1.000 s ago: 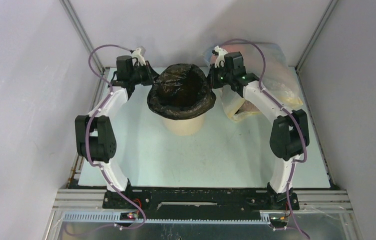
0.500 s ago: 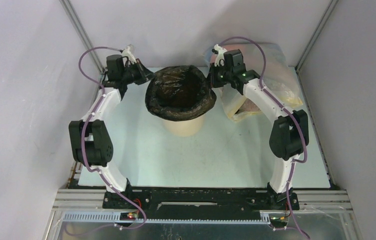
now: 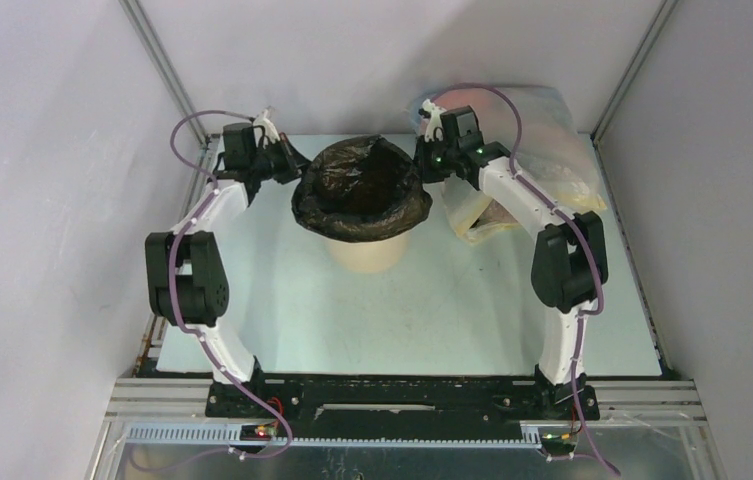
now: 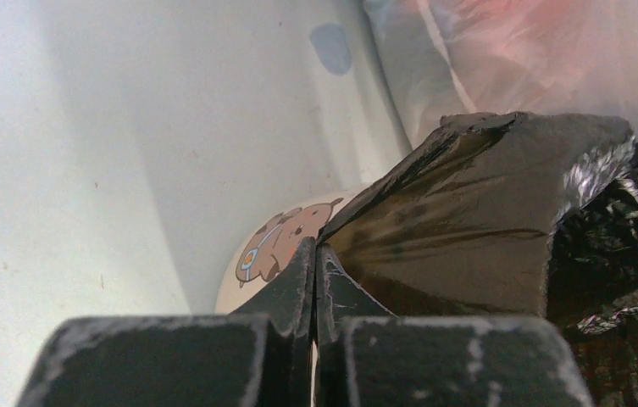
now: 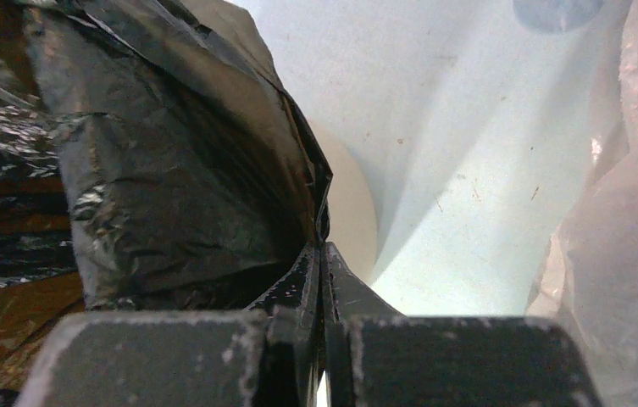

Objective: Put the trash bags into the trash bin

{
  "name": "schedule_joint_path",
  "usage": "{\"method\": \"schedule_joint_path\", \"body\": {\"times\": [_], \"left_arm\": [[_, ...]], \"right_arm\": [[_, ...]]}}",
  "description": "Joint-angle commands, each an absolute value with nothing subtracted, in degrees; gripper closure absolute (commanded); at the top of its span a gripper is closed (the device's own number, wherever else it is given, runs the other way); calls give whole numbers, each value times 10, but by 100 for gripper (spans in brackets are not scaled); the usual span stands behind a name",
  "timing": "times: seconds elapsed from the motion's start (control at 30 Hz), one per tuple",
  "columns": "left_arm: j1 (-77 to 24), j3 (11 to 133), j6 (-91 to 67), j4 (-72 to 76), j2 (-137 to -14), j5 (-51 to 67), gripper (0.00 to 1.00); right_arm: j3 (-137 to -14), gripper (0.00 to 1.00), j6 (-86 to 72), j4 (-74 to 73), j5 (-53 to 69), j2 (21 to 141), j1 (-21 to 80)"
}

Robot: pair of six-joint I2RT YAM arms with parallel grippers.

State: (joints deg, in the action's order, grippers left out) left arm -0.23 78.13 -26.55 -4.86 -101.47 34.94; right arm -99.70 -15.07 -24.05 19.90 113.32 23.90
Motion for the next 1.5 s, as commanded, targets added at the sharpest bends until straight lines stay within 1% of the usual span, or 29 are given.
{"method": "schedule_joint_path", "body": {"times": [0.0, 0.33, 0.5, 0.53, 0.6, 0.63, 0.67, 0.73, 0.8, 0.9, 1.0, 1.03, 1.1, 1.17, 1.27, 1.33, 1.47], "left_arm": [[-2, 775, -266, -29, -1019, 356, 100], [-2, 745, -244, -17, -1023, 323, 99], [-2, 738, -247, -3, -1025, 327, 96], [-2, 740, -247, -3, -1023, 327, 94], [-2, 744, -245, -3, -1013, 324, 87], [-2, 745, -244, -4, -1001, 317, 77], [-2, 748, -243, -8, -991, 309, 70], [-2, 753, -240, -19, -968, 285, 61], [-2, 751, -243, -20, -944, 264, 55], [-2, 739, -248, -29, -905, 223, 47], [-2, 703, -256, -32, -857, 181, 39], [-2, 694, -258, -32, -839, 169, 38], [-2, 656, -268, -29, -799, 154, 37], [-2, 614, -282, -21, -754, 141, 37], [-2, 538, -310, -3, -674, 124, 28], [-2, 497, -327, 5, -612, 112, 25], [-2, 403, -404, 32, -498, 108, 23]], "right_arm": [[-1020, 100, -155, -244, 200, 1145, 245], [-1005, 100, -164, -229, 194, 1151, 243], [-1003, 100, -173, -231, 184, 1152, 242], [-1003, 99, -175, -233, 181, 1149, 241], [-1006, 92, -177, -236, 176, 1140, 239], [-1009, 88, -179, -242, 172, 1133, 236], [-1012, 85, -180, -246, 167, 1125, 234], [-1029, 79, -184, -265, 150, 1110, 231], [-1046, 69, -186, -286, 133, 1095, 228], [-1056, 59, -185, -306, 106, 1072, 227], [-1046, 44, -191, -316, 83, 1046, 227], [-1038, 41, -193, -315, 79, 1032, 227], [-1008, 38, -200, -305, 71, 999, 228], [-964, 38, -208, -283, 64, 953, 229], [-883, 38, -224, -249, 53, 880, 231], [-820, 37, -236, -223, 52, 823, 231], [-730, 33, -267, -195, 60, 747, 246]]}}
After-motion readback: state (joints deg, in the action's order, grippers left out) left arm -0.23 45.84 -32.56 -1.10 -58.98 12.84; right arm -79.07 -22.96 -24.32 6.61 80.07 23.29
